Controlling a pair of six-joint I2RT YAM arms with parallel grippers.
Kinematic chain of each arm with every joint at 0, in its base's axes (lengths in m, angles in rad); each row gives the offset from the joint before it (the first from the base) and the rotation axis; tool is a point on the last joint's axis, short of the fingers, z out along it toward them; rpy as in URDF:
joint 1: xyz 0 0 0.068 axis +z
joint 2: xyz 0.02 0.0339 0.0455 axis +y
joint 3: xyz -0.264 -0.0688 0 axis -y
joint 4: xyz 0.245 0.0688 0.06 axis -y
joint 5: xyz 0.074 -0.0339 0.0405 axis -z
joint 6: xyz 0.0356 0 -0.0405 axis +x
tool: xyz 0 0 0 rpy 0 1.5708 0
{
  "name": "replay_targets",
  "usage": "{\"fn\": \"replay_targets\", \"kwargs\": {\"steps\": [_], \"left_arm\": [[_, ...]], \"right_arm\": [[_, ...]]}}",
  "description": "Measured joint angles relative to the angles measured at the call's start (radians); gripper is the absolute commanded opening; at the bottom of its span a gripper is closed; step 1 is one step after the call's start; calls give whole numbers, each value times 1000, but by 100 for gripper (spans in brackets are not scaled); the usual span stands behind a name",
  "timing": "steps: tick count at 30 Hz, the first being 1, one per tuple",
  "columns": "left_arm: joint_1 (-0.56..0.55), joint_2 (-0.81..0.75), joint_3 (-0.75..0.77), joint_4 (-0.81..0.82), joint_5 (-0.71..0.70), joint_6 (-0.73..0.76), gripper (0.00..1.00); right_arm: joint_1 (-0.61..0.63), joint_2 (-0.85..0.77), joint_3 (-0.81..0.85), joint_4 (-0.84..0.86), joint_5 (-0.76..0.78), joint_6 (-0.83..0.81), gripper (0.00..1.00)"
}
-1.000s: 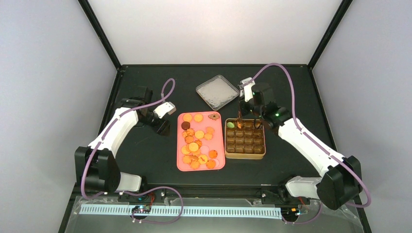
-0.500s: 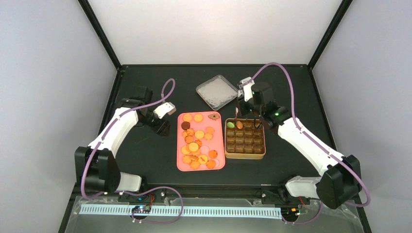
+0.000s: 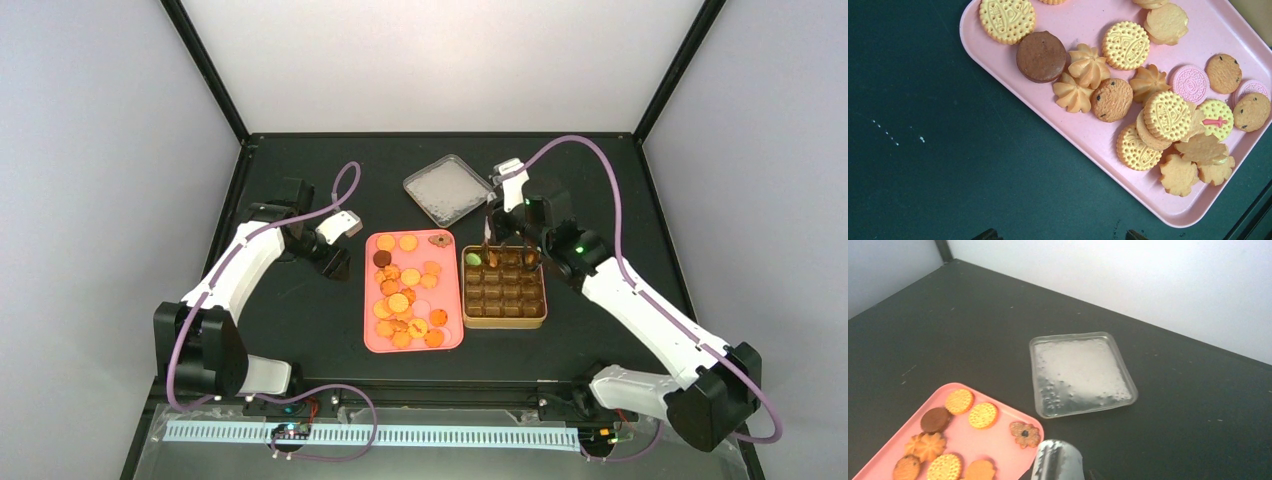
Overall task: Pack the cookies
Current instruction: Place the fake cookies in the empty pocket of the box.
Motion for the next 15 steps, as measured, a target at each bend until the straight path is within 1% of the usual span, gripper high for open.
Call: {"fn": "replay_targets", "kwargs": {"steps": [4, 15], "left_arm": [[0, 0, 0, 0, 0, 0, 67], [0, 0, 0, 1, 2, 0, 67]], "right_arm": [[-2, -4, -2, 4, 28, 3, 18], [-1, -84, -5, 0, 42, 6, 16]]}}
